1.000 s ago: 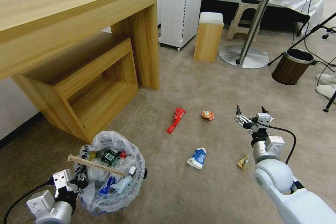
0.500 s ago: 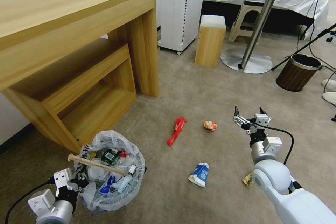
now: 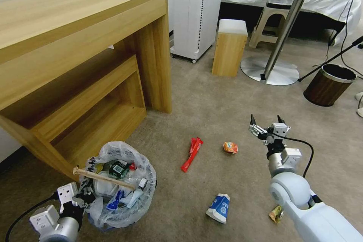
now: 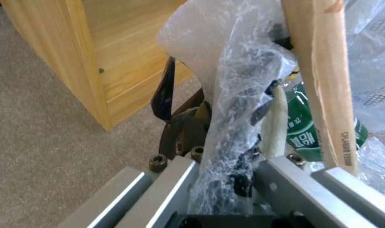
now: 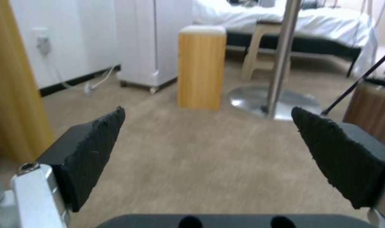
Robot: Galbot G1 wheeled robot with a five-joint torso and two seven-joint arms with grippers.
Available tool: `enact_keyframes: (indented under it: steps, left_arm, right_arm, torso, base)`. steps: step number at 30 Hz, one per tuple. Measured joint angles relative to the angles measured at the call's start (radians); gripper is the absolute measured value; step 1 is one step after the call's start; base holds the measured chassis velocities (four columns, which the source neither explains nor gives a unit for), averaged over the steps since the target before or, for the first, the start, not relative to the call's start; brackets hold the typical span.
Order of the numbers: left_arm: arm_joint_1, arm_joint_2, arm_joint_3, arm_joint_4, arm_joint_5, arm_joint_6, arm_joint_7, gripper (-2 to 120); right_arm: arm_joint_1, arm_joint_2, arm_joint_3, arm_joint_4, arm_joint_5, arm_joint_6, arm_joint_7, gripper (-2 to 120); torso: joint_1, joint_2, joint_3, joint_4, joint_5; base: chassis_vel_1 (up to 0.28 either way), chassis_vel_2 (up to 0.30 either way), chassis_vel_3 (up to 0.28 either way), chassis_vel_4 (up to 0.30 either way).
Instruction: Pick up the trash bin and place the garbage on the floor into it.
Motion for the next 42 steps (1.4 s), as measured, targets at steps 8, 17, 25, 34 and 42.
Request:
enact_keyframes:
  steps: [8,17,25,34,42]
  left_arm:
    - [-0.008,-0.011,0.006,0.014,0.007,0.0,0.0,0]
    - [-0.037,-0.025,0.012,0.037,0.008,0.002,-0.002,0]
    - [-0.064,-0.033,0.019,0.064,0.009,0.005,-0.005,0]
    - [-0.078,-0.046,0.024,0.087,0.014,0.006,-0.007,0]
    - [-0.081,-0.06,0.028,0.09,0.018,0.006,-0.007,0]
  right_arm:
    - [0.054,-0.015,-0.126,0.119,0.504,-0.305,0.229,100]
    - [0.069,0.023,-0.218,0.084,0.844,-0.411,0.487,100]
    - [0.0,0.05,-0.212,0.031,0.889,-0.446,0.533,100]
    - [0.042,0.043,-0.269,-0.089,0.868,-0.465,0.499,100]
    - [0.103,0.075,-0.333,-0.157,0.822,-0.465,0.468,100]
  torso:
    - [0.0,0.0,0.0,0.0002,-0.0002]
    - [0.0,0.0,0.0,0.0004,0.0]
    - [0.0,0.0,0.0,0.0002,0.0]
    - [0.0,0.0,0.0,0.0002,0.0]
    - [0.0,0.0,0.0,0.0004,0.0001]
  base:
    - [0.0,0.0,0.0,0.0]
    - [0.0,0.0,0.0,0.0]
    - [0.0,0.0,0.0,0.0]
    - [0.0,0.0,0.0,0.0]
    - [0.0,0.0,0.0,0.0]
